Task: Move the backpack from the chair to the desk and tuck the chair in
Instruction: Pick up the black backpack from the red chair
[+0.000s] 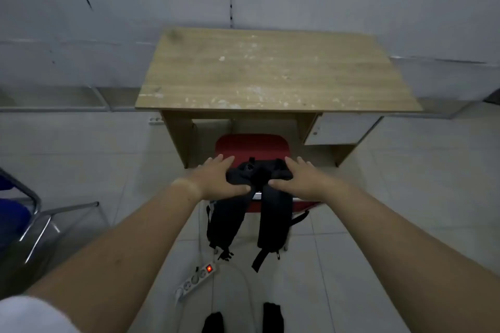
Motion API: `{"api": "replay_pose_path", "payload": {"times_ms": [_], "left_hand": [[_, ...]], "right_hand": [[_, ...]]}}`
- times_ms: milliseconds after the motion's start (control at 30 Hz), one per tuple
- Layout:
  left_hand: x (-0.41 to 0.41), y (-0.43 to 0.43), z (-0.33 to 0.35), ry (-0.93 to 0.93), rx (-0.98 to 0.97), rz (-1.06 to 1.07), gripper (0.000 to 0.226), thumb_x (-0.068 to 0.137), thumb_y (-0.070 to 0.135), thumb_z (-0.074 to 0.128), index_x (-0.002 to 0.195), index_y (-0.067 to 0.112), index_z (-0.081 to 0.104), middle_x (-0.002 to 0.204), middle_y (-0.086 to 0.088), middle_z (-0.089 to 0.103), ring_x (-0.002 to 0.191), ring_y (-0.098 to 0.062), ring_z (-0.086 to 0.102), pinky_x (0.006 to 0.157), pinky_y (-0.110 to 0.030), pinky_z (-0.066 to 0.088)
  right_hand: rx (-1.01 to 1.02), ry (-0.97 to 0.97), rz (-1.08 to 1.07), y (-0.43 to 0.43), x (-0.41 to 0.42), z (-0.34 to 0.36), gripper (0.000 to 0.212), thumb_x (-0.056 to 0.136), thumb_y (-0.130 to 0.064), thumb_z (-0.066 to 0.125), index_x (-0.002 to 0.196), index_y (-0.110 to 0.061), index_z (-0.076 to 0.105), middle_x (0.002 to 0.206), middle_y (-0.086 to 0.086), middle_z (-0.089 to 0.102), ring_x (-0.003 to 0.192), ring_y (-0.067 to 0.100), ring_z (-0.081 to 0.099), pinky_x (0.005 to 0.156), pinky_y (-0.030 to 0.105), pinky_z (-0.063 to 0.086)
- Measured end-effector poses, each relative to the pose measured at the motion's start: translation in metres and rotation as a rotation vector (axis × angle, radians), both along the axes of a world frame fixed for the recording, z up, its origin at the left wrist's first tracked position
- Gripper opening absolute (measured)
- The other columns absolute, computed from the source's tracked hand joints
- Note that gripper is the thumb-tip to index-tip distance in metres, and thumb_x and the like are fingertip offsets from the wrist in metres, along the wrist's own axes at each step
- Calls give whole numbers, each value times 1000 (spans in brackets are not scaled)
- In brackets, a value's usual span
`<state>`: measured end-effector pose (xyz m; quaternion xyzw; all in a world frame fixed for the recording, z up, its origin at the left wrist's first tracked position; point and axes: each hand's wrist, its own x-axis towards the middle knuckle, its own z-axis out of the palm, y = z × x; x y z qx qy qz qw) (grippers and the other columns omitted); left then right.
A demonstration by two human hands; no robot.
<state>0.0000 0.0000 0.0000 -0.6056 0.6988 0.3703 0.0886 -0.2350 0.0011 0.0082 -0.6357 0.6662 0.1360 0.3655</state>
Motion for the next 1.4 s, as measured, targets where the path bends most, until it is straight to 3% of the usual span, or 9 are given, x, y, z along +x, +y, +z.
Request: {"api": "replay_pose_path", "payload": {"times_ms": [267,467,667,767,933,1100,1200,1300,1400], "left_hand": [[-10,2,-43,-35,83,-34,104,78,77,49,157,28,2,166,-2,-1,152,-30,-6,123,-52,12],[-1,4,-53,-21,24,-93,126,56,86,60,155,24,12,161,-2,14,149,-32,8,120,-52,23],[5,8,-58,3,-130,-118,96,62,71,71,141,26,40,135,-3,49,123,-23,49,103,-39,46],[9,7,-56,-5,-159,-159,87,65,66,73,137,27,44,126,-3,53,113,-23,56,91,-35,49],[10,1,-56,-28,-122,-191,107,64,61,78,148,18,29,136,-8,43,126,-31,44,105,-47,44],[10,-22,-37,-148,16,-369,93,68,57,79,143,20,39,134,-8,42,127,-31,39,108,-49,40],[2,-42,-20,-235,134,-476,89,74,53,77,148,26,34,146,-2,41,131,-30,44,109,-46,42],[-7,-60,-5,-318,188,-556,74,82,41,73,146,28,37,148,1,45,130,-28,49,102,-39,44],[-11,-70,0,-298,80,-560,53,87,18,66,137,25,48,137,-4,55,118,-28,55,98,-40,48]], "right_hand": [[-62,154,75,22,26,-55,107,81,-79,45,156,-29,-14,164,11,-24,150,36,-18,121,57,-1],[-122,117,85,23,26,-59,102,83,-74,48,158,-29,-4,165,10,-21,151,33,-17,120,57,-3],[-185,85,89,28,23,-54,97,84,-63,60,158,-29,6,167,8,-12,152,31,-12,121,56,2],[-211,52,103,29,17,-50,95,84,-53,68,157,-30,12,168,6,-8,153,29,-9,123,54,7],[-228,30,111,30,11,-46,95,83,-36,76,157,-30,17,168,6,-3,153,29,-4,123,50,13],[-212,87,233,18,-3,-27,84,85,-11,72,154,-30,28,165,7,16,149,31,19,118,45,30],[-276,162,331,9,-7,-16,76,86,-1,63,150,-32,36,154,1,34,133,29,40,101,43,47],[-300,242,384,-1,-7,-14,81,84,-1,65,151,-30,31,147,1,41,125,28,47,89,37,49],[-263,255,399,-15,-12,-12,80,84,-5,66,151,-32,32,143,4,44,121,28,51,90,37,48]]}}
